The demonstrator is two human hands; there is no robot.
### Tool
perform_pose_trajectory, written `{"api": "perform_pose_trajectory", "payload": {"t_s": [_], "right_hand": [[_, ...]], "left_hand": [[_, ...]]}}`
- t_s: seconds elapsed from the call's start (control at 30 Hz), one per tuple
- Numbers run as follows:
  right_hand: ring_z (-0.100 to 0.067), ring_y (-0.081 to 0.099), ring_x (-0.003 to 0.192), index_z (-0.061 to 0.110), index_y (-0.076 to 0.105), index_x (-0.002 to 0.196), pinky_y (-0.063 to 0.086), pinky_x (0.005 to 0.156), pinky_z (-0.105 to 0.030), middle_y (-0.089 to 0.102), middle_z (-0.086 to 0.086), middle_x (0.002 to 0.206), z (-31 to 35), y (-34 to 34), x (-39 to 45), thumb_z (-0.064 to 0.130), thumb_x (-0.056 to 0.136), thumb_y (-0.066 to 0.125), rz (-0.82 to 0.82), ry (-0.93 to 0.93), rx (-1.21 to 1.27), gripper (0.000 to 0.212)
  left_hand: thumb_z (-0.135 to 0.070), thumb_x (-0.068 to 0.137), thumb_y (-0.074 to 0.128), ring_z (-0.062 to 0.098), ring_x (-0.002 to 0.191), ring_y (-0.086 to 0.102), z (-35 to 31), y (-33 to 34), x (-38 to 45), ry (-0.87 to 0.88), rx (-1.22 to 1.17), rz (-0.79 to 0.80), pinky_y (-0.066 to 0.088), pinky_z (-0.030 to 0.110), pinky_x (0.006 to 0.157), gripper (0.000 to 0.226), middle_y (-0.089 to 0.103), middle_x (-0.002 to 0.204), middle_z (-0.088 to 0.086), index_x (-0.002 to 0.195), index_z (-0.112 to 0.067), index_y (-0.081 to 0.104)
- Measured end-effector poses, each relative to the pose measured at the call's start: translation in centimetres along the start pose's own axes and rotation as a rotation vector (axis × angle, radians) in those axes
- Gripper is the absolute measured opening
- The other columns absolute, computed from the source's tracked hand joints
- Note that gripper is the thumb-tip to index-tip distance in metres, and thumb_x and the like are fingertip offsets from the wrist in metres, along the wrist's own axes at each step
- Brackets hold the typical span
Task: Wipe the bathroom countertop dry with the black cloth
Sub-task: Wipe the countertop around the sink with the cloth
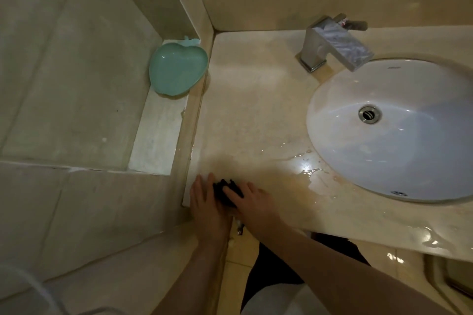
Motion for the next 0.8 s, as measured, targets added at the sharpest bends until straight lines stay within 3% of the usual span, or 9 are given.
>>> {"api": "perform_pose_trajectory", "payload": {"t_s": [0.1, 0.2, 0.3, 0.5, 0.6, 0.67, 0.73, 0.8], "right_hand": [[-0.024, 0.064, 0.082, 0.026, 0.067, 0.118, 0.037, 0.074, -0.035, 0.068, -0.003, 0.102, -2.8, -1.2, -0.4, 0.039, 0.066, 0.084, -0.119, 0.026, -0.089, 0.056], [-0.028, 0.061, 0.078, 0.021, 0.068, 0.118, 0.046, 0.063, -0.034, 0.065, -0.007, 0.1, -8.5, -4.0, -3.2, 0.028, 0.069, 0.084, -0.209, 0.192, -0.024, 0.052], [-0.034, 0.06, 0.087, 0.017, 0.065, 0.124, 0.049, 0.064, -0.035, 0.063, -0.012, 0.108, -14.3, -6.3, -6.7, 0.02, 0.076, 0.079, -0.251, 0.391, -0.022, 0.05], [-0.038, 0.063, 0.082, 0.014, 0.061, 0.128, 0.046, 0.059, -0.034, 0.062, -0.014, 0.111, -20.8, -10.0, -9.5, 0.023, 0.093, 0.059, -0.345, 0.691, 0.038, 0.035], [-0.034, 0.063, 0.084, 0.019, 0.058, 0.13, 0.044, 0.065, -0.033, 0.062, -0.009, 0.113, -18.2, -11.6, -7.7, 0.034, 0.094, 0.047, -0.477, 0.687, 0.176, 0.04], [-0.029, 0.063, 0.093, 0.025, 0.052, 0.136, 0.043, 0.073, -0.032, 0.062, -0.004, 0.119, -13.7, -11.9, -4.7, 0.034, 0.095, 0.047, -0.498, 0.605, 0.321, 0.042], [-0.021, 0.059, 0.094, 0.036, 0.04, 0.144, 0.042, 0.076, -0.03, 0.057, 0.002, 0.123, -8.5, -10.9, -1.1, 0.029, 0.1, 0.047, -0.444, 0.501, 0.438, 0.045], [-0.022, 0.059, 0.086, 0.042, 0.031, 0.148, 0.042, 0.071, -0.03, 0.049, 0.002, 0.121, -3.4, -8.9, 2.7, 0.027, 0.102, 0.043, -0.335, 0.417, 0.477, 0.05]], "left_hand": [[-0.044, 0.102, 0.014, 0.033, 0.152, 0.006, 0.5, 1.0, -0.1, 0.018, 0.052, -0.002, 0.015, 0.047, 0.12, 0.062, 0.008, 0.166, 0.012, 0.158, -0.019, 0.02], [-0.038, 0.103, 0.019, 0.032, 0.151, 0.007, 0.7, 1.5, -0.1, 0.008, 0.078, -0.02, 0.015, 0.049, 0.118, 0.058, 0.007, 0.166, 0.011, 0.159, -0.019, 0.018], [-0.04, 0.103, 0.015, 0.03, 0.152, 0.004, 0.5, 1.4, -0.1, -0.01, 0.082, -0.002, 0.012, 0.046, 0.119, 0.059, 0.003, 0.167, 0.007, 0.159, -0.022, 0.014], [-0.043, 0.101, 0.013, 0.026, 0.152, 0.005, 0.4, 0.6, 0.0, -0.02, 0.075, 0.049, 0.016, 0.046, 0.12, 0.061, 0.006, 0.166, 0.007, 0.159, -0.024, 0.016], [-0.047, 0.1, 0.017, 0.023, 0.152, 0.007, 0.5, -0.2, 0.2, 0.011, 0.031, 0.107, 0.015, 0.044, 0.12, 0.062, 0.01, 0.166, 0.005, 0.158, -0.027, 0.019], [-0.042, 0.101, 0.034, 0.023, 0.151, 0.01, 0.9, -1.2, 0.7, 0.049, 0.011, 0.143, 0.015, 0.041, 0.121, 0.059, 0.013, 0.165, 0.004, 0.157, -0.027, 0.022], [-0.029, 0.1, 0.05, 0.023, 0.149, 0.018, 1.5, -2.0, 0.9, 0.037, -0.053, 0.163, 0.021, 0.041, 0.122, 0.061, 0.019, 0.163, 0.003, 0.156, -0.021, 0.026], [-0.017, 0.1, 0.052, 0.022, 0.147, 0.023, 2.2, -3.0, 0.5, -0.056, -0.176, 0.108, 0.029, 0.043, 0.119, 0.06, 0.022, 0.161, 0.003, 0.155, -0.018, 0.026]]}}
Point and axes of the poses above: each hand's wrist, its own x-axis towards the middle knuckle, its own y-axis out of the palm, z = x × y, the point moved 6 cm from there along x, towards the middle knuckle
